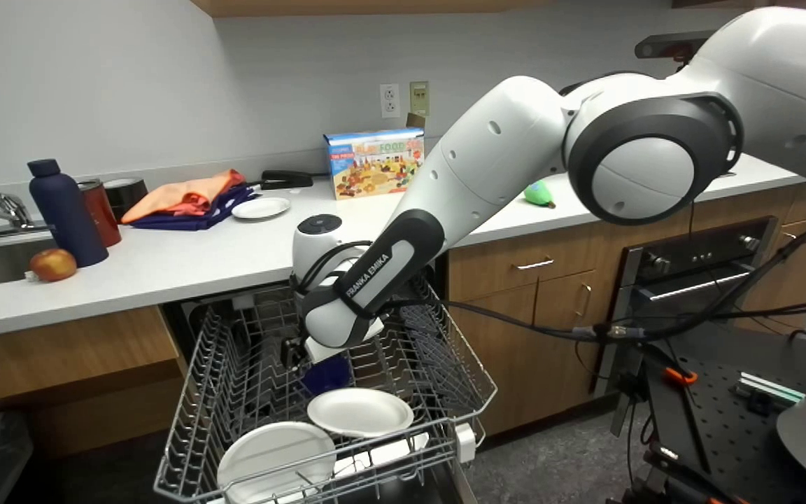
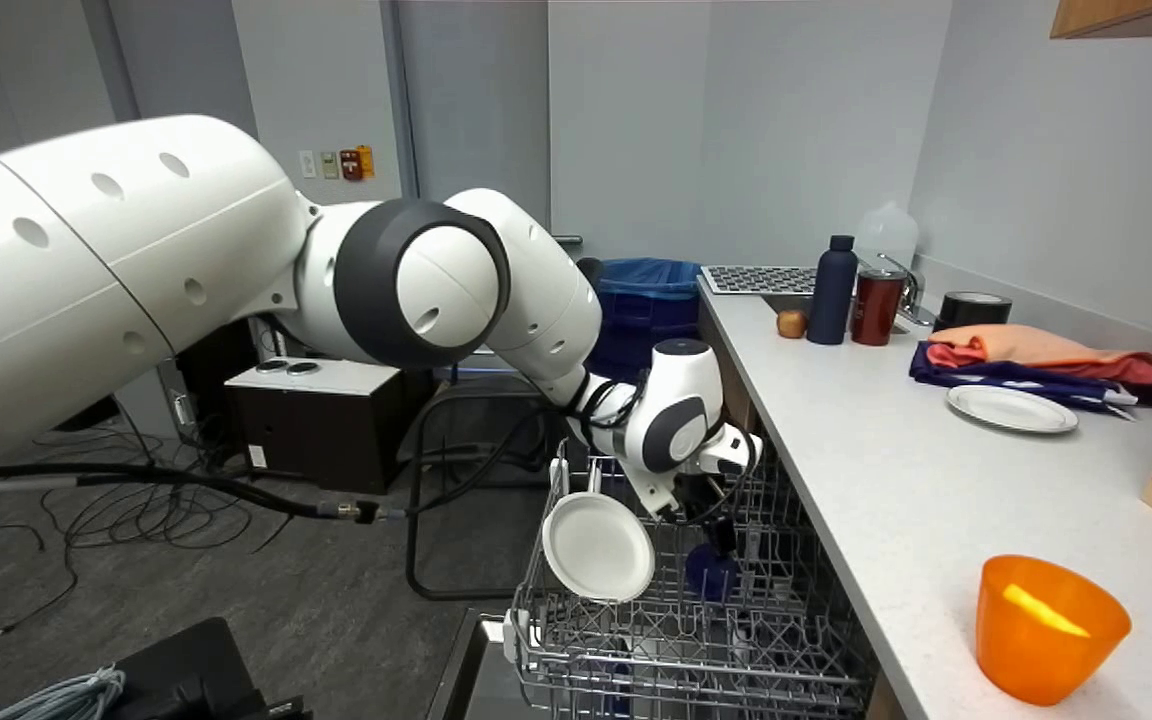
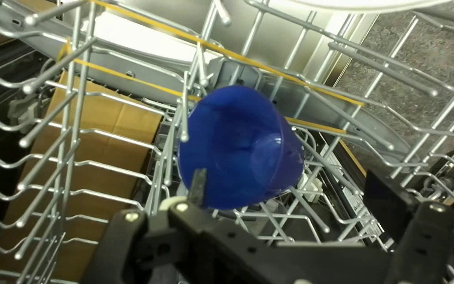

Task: Remove the blue cup from the dishwasher

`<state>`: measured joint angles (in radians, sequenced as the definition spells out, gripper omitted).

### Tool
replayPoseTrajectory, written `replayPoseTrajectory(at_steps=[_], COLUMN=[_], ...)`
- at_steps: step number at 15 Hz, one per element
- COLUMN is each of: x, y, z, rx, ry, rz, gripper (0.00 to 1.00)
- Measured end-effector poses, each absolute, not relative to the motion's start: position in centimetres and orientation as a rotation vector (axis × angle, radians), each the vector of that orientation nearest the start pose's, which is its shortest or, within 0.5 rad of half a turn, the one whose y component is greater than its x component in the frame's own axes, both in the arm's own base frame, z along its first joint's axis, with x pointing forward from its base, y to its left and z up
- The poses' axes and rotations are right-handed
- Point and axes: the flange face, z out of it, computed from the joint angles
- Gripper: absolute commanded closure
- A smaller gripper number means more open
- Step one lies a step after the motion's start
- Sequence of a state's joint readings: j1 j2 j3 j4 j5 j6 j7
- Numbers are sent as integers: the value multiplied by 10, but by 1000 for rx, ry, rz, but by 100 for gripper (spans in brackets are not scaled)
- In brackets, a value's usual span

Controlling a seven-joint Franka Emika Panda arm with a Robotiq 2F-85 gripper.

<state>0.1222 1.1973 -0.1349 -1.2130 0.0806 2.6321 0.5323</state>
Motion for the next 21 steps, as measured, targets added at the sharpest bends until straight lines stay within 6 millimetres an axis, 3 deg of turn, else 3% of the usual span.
replayPoseTrajectory(at_steps=[3, 4, 5, 14, 15, 21], x=[751, 751, 752, 765, 766, 770], y=[18, 18, 19, 24, 24, 26], z=[48, 45, 43, 38, 38, 41], rx=[-3007, -3003, -2998, -2961, -2960, -2953], ry=[835, 847, 859, 899, 899, 893], rz=[-363, -362, -365, -418, -421, -442], gripper=[0, 8, 26, 95, 100, 99])
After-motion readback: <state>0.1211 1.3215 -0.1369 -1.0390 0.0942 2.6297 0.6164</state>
